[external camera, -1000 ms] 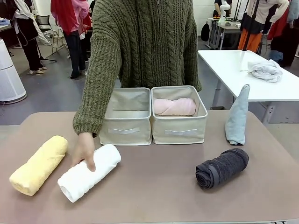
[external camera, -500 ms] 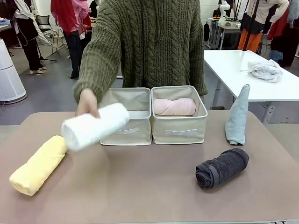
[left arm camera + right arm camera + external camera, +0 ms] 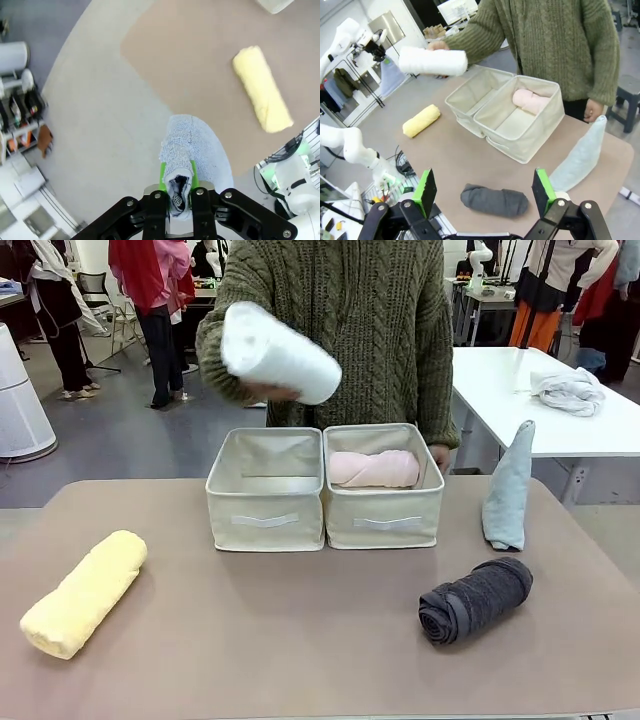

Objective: Sort the towels based on their folding style.
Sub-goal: Pick up one triangle-folded towel and place it in the left Fabric basket.

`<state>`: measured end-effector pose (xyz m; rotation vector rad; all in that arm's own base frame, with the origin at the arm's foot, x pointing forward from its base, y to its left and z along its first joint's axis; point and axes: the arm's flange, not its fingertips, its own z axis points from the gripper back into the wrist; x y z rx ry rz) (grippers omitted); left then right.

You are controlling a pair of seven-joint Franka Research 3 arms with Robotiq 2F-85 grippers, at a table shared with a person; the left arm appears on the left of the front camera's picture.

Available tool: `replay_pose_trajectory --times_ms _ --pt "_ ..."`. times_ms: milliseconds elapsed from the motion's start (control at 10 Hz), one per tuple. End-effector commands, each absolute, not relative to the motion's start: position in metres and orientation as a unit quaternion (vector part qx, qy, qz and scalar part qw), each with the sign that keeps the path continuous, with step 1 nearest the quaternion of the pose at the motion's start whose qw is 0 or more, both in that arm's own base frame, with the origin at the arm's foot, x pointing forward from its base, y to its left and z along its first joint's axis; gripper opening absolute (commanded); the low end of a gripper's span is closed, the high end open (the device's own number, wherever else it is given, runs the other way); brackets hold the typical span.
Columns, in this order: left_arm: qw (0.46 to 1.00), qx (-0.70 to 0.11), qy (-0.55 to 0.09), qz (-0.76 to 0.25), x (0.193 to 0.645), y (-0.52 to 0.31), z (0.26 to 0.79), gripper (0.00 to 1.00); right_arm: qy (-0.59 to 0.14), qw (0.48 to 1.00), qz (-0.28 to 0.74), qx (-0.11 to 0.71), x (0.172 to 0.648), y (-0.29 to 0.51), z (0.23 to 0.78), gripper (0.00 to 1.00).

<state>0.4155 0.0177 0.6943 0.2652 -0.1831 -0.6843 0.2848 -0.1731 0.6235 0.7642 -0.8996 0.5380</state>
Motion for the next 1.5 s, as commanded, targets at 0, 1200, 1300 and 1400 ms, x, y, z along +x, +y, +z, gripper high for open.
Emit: replay_pose_trajectory --times_ms 0,1200,1300,1400 --pt "0.911 0.112 -0.077 -0.389 0.476 -0.036 0.702 0.15 -0.43 0.786 0.255 0.363 0.287 -0.172 0.623 1.0" --pt "0.849 0.125 -0.117 -0.501 0.505 -0.104 0.677 0.15 -0.43 0.786 0.255 0.363 0.287 -0.172 0.623 1.0" --pt "0.803 0.129 -0.145 -0.564 0.506 -0.122 0.685 0.15 -0.43 0.786 0.255 0.363 0.287 -0.172 0.623 1.0" --pt "0.744 0.101 -0.158 -0.642 0.504 -0.146 0.697 0.15 -0.43 0.786 0.255 0.363 0.287 -0.172 0.623 1.0"
